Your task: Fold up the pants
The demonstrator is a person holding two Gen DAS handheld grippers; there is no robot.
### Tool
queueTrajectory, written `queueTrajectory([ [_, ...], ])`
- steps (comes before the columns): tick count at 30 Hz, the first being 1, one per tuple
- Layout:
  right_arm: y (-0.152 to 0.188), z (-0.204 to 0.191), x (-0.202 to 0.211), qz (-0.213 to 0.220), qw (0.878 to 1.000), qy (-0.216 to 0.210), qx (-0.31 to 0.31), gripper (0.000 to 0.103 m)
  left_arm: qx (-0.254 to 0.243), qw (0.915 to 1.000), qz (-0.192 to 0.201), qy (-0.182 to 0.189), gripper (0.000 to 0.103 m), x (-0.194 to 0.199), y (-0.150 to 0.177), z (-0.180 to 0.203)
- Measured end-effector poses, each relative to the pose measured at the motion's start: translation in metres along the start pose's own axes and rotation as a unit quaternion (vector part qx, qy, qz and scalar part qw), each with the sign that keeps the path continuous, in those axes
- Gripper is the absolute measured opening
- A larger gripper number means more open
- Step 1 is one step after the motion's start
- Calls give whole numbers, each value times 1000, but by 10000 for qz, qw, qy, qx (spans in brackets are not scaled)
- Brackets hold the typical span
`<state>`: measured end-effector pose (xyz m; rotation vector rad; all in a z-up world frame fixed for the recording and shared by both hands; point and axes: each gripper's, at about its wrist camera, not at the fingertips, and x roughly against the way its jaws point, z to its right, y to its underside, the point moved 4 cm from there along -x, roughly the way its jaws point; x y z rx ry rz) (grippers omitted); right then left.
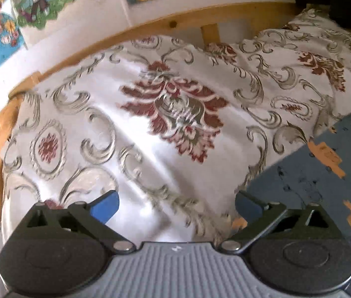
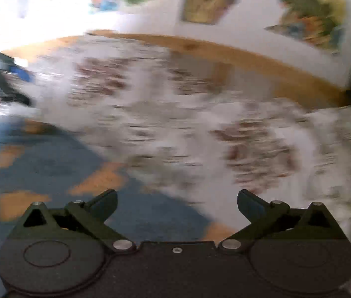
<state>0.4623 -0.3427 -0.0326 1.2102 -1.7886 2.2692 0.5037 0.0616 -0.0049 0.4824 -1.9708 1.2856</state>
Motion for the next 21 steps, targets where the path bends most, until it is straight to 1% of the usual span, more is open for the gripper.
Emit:
queueTrajectory([
  [1,1,-6,1,-99,9990,-443,56,102,18,9994,-158,320,102,1,2,-7],
  [2,3,-14,2,-170,9965,-791,213,102,45,9967,-348,735,102,0,5,-11],
  [3,4,-22,3,-190,9947,-930,405,102,90,9932,-484,1054,102,-1,8,-13],
  [4,6,-29,4,-173,9925,-1005,669,102,135,9909,-555,1217,102,-1,10,-14],
  [6,9,-42,2,-201,9893,-1043,1003,102,115,9895,-484,1357,103,-1,13,-9],
  [8,11,-50,-5,-370,9868,-1096,1135,102,-73,9883,-502,1441,103,-6,13,3],
  [10,10,-58,-12,-418,9854,-1133,1202,102,-454,9861,-688,1445,103,-13,14,18],
  [12,0,-59,-25,-391,9860,-1164,1127,102,-946,9835,-783,1328,103,-20,12,33],
  [13,-1,-63,-27,-413,9866,-1170,1057,102,-1100,9830,-786,1242,103,-22,10,36],
  [14,-10,-62,-39,-458,9875,-1169,949,102,-1194,9823,-812,1190,103,-25,8,39],
  [16,-17,-66,-49,-509,9897,-1148,694,102,-1151,9811,-944,1234,103,-28,5,41],
  [18,-29,-66,-75,-631,9897,-1175,525,102,-1064,9815,-971,1258,103,-27,12,38],
  [20,-32,-67,-101,-899,9883,-1048,646,102,-1086,9814,-1011,1216,103,-29,13,38],
  [21,-32,-69,-112,-1068,9869,-884,821,100,-1094,9815,-1028,1186,103,-30,14,37],
])
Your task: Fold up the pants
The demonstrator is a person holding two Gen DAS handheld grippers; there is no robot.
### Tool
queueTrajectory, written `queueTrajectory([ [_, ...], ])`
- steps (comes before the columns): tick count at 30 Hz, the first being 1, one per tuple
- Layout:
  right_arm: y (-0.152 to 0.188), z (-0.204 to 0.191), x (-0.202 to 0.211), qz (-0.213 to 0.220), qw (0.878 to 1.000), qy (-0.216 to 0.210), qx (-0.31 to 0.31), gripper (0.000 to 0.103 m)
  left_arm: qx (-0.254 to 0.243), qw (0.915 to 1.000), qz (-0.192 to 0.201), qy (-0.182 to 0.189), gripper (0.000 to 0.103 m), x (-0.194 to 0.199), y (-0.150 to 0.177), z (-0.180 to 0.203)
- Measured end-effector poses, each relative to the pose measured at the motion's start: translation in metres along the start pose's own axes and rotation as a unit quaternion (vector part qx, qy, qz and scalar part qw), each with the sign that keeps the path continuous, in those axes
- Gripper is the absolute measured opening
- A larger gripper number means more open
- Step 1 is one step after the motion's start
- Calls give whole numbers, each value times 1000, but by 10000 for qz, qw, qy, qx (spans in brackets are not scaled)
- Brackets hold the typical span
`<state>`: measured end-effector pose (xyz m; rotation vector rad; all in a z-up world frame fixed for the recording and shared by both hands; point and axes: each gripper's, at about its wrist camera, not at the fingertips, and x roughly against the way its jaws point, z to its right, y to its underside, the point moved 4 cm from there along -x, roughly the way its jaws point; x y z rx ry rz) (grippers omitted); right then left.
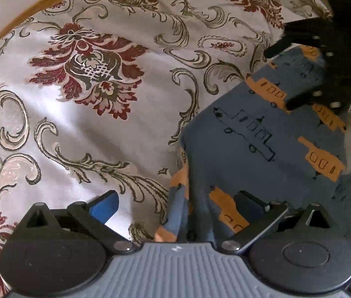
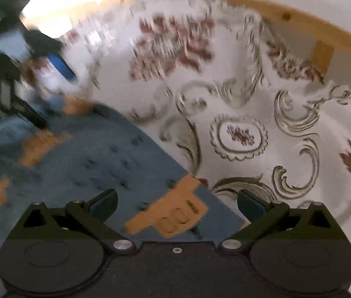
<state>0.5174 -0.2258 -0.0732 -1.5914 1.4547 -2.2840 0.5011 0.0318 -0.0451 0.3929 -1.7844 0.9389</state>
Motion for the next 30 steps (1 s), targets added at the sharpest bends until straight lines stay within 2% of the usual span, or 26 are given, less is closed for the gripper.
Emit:
queueTrajectory([
  [2,1,0,-18,-337,9970,543,444,97,15,10000,-73,-45,103,-3,0,-1],
  [3,1,0,-21,-358,9962,589,529,97,22,9999,-79,-71,102,-4,0,-2],
  [5,0,6,-21,-304,9978,527,274,94,67,9999,25,-149,98,-3,0,-5],
  [7,0,12,-20,-274,9988,407,56,78,195,9997,79,-77,89,-2,0,-9],
  [8,1,15,-19,-331,9989,321,-20,75,276,9996,73,-17,78,-2,0,-11],
  [9,2,18,-17,-346,9990,251,-111,67,370,9993,58,49,65,-2,-1,-14],
  [10,2,20,-15,-361,9990,191,-182,58,471,9988,34,88,59,-2,-1,-16],
  [11,3,22,-13,-377,9989,150,-219,54,586,9982,12,149,52,-3,-1,-19],
  [13,4,23,-10,-391,9988,129,-282,32,744,9969,-6,238,47,-4,-2,-20],
  [14,5,23,-8,-393,9986,129,-330,26,791,9965,-2,262,37,-4,-2,-20],
  [15,5,23,-8,-393,9984,140,-373,15,812,9963,9,269,22,-3,-2,-19],
  [18,7,19,-3,-284,9987,279,-329,0,805,9967,39,74,9,3,-2,-14],
  [21,10,18,5,-92,9981,412,-447,0,767,9965,260,-229,4,13,-1,-6],
  [26,17,8,28,301,9970,578,-429,0,768,9908,768,-811,3,28,10,7],
  [30,18,-6,60,657,9948,705,-343,0,728,9860,1142,-975,3,48,17,17],
])
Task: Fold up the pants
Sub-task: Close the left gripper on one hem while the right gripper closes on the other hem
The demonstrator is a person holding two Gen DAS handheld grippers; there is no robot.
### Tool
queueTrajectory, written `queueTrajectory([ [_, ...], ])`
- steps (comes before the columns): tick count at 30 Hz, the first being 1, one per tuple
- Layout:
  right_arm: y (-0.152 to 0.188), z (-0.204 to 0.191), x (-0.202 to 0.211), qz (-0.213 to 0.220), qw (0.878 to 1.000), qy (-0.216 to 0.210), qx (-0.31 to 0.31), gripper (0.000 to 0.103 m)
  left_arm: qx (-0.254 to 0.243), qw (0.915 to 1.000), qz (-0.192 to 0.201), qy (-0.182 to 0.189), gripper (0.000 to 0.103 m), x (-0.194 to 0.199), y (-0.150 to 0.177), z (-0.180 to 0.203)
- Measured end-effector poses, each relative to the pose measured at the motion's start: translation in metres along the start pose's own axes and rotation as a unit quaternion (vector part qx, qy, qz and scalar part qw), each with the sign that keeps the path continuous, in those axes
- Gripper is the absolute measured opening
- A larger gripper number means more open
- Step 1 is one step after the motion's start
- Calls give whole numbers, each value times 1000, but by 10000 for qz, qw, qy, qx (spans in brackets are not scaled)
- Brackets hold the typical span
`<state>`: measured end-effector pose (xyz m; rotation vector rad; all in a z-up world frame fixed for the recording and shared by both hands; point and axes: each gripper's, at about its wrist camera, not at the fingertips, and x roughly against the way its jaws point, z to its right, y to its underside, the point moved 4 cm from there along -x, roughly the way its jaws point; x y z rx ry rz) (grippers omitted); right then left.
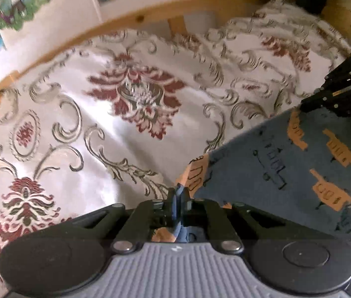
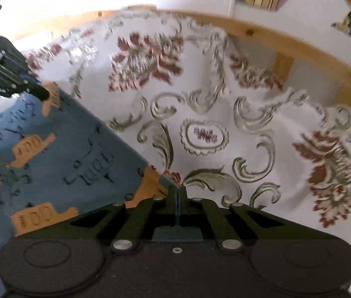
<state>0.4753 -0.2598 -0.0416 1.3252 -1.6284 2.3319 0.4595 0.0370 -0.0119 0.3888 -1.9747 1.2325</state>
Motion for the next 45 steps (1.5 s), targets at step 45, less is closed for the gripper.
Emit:
queueTrajectory([
  [45,173,-263,207,-254,9992,37,316,3,-2769,9602,-225,292,10,132,195,124],
])
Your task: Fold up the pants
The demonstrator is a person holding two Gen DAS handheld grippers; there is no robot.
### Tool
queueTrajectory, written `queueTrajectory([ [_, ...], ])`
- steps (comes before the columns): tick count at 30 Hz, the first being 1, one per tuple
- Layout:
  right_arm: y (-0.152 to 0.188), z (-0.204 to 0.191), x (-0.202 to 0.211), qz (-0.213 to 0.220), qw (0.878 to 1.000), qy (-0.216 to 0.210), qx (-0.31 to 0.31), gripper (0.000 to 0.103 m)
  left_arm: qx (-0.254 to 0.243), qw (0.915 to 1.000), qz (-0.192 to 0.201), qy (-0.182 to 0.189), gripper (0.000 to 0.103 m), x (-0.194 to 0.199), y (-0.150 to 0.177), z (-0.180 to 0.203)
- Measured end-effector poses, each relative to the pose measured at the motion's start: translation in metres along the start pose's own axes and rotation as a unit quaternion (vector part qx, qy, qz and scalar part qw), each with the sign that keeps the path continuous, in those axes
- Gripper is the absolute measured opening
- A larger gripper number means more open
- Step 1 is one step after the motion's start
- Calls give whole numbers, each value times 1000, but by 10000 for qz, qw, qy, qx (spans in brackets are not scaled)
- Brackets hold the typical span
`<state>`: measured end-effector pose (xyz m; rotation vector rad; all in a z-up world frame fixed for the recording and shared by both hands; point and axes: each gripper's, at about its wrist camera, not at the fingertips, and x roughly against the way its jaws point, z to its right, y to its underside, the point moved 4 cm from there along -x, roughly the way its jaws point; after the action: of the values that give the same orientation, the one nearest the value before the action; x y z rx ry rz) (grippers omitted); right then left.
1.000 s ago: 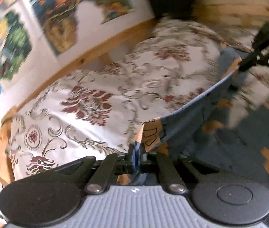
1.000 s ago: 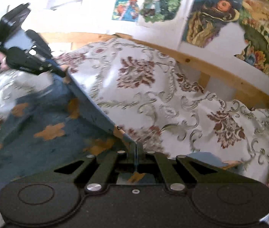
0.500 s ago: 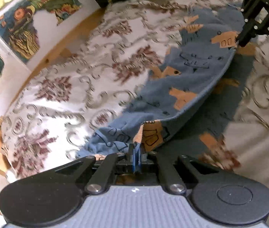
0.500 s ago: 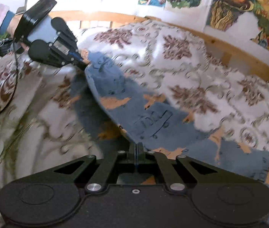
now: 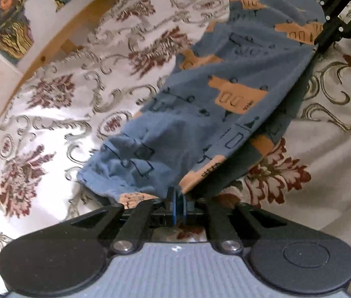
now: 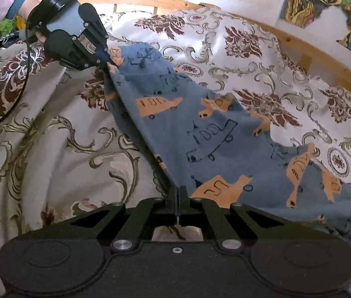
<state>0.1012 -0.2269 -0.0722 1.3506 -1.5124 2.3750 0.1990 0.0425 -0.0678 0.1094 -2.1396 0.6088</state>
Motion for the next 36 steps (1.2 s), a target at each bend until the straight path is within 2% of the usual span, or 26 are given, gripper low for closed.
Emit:
queueTrajectory([
  [2,3,4,2,16,9998,-56,-164,13,125,9999,-13,79,16,2,1,-1],
  [3,5,6,3,31,9996,-73,-274,20,225,9997,-23,121,31,4,2,-1],
  [4,7,9,6,61,9992,-93,-393,32,363,9992,-13,163,43,6,3,-3],
  [5,9,14,10,103,9984,-76,-554,40,561,9982,18,210,64,9,3,-4],
  [6,11,18,14,146,9976,-44,-674,58,730,9969,70,300,79,12,3,-4],
  [7,13,23,21,227,9964,24,-820,73,908,9950,118,399,84,16,3,-3],
  [9,20,34,35,360,9937,208,-1036,90,1262,9911,248,355,96,25,-3,0],
  [10,24,40,42,408,9922,355,-1119,96,1560,9866,402,240,98,31,-7,2],
  [11,29,48,50,473,9896,583,-1226,99,1862,9807,568,201,103,37,-11,3],
  [12,33,55,58,529,9868,763,-1325,102,2193,9722,782,236,103,42,-18,6],
  [15,49,85,76,558,9765,1227,-1680,102,3065,9397,1373,642,103,49,-44,21],
  [17,58,111,83,505,9693,1428,-1935,102,3421,9176,1722,1066,103,45,-72,39],
  [19,63,139,88,516,9603,1594,-2232,102,3420,9104,1875,1381,103,36,-104,61],
  [23,72,202,90,443,9371,1782,-2969,102,3084,9190,1931,1517,103,17,-160,107],
  [26,79,249,87,380,9195,1567,-3584,101,2968,9235,1850,1576,103,4,-182,133],
  [29,86,292,78,224,9002,1318,-4144,87,2918,9278,1738,1548,98,-5,-190,150],
  [31,88,310,72,-15,8915,1233,-4359,70,2917,9309,1630,1478,92,-12,-189,152],
  [33,87,317,61,-335,8960,1280,-4240,65,2925,9337,1496,1422,80,-16,-187,153],
  [35,85,316,50,-676,9043,1464,-3952,63,2986,9326,1427,1441,72,-19,-185,153],
  [36,86,315,45,-847,9067,1528,-3838,63,3048,9309,1395,1450,61,-20,-183,152],
])
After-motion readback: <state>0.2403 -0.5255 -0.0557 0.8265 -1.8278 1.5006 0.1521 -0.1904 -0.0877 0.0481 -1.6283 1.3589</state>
